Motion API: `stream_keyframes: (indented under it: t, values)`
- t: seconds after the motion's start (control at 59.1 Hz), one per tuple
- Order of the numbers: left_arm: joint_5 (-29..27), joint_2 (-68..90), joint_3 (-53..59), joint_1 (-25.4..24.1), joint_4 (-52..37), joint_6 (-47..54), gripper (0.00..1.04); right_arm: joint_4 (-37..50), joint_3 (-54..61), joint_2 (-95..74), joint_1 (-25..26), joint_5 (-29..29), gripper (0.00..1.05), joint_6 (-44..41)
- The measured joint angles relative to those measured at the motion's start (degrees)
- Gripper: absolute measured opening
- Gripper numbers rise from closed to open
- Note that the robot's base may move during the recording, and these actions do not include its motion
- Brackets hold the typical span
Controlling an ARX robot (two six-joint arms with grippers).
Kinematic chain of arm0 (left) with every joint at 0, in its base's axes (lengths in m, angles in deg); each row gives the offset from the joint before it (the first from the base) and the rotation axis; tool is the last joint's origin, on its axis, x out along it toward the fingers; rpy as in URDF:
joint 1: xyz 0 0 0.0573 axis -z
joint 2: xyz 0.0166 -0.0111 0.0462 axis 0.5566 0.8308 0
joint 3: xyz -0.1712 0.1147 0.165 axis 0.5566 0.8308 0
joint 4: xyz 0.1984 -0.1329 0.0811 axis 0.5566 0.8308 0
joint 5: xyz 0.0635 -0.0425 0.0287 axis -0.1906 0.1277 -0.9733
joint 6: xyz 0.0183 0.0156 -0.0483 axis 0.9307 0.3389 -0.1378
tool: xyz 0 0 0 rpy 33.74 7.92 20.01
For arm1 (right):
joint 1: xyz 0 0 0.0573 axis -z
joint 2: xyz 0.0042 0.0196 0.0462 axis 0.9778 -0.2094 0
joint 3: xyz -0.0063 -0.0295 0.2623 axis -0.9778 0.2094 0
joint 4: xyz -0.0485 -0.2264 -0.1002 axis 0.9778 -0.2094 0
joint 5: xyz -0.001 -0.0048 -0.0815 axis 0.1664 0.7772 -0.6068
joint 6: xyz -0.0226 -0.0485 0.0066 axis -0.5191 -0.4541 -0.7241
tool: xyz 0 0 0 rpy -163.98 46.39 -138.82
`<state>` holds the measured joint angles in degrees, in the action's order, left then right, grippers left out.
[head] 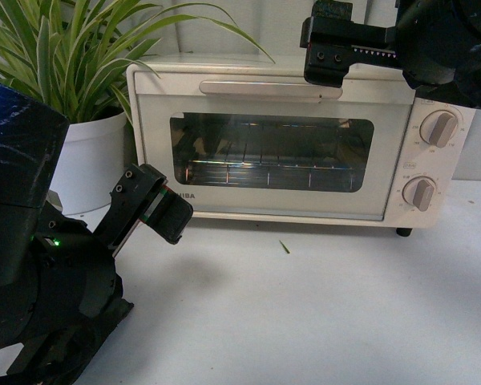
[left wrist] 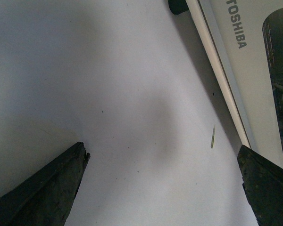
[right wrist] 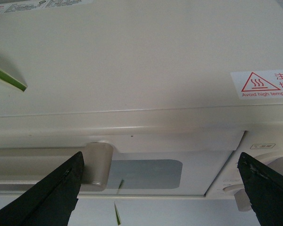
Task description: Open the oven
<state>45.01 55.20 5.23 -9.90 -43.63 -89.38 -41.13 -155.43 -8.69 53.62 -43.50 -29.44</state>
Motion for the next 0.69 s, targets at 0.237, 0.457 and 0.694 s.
stream_keyframes:
  t: [0.237, 0.457, 0.694]
  values:
    - [0.15, -0.13, 0.0, -0.17, 0.11, -0.02, 0.98, -0.33, 1.14, 0.44, -0.15, 4.68, 0.95, -1.22]
    - [0.15, -0.15, 0.15, -0.26, 0.07, -0.17, 0.98, 2.62, 6.67, 3.48, -0.94, 7.39, 0.95, -1.7]
    - [0.15, -0.15, 0.26, -0.31, -0.09, -0.46, 0.98, 7.15, 14.88, 7.63, -1.55, 10.14, 0.95, -1.25]
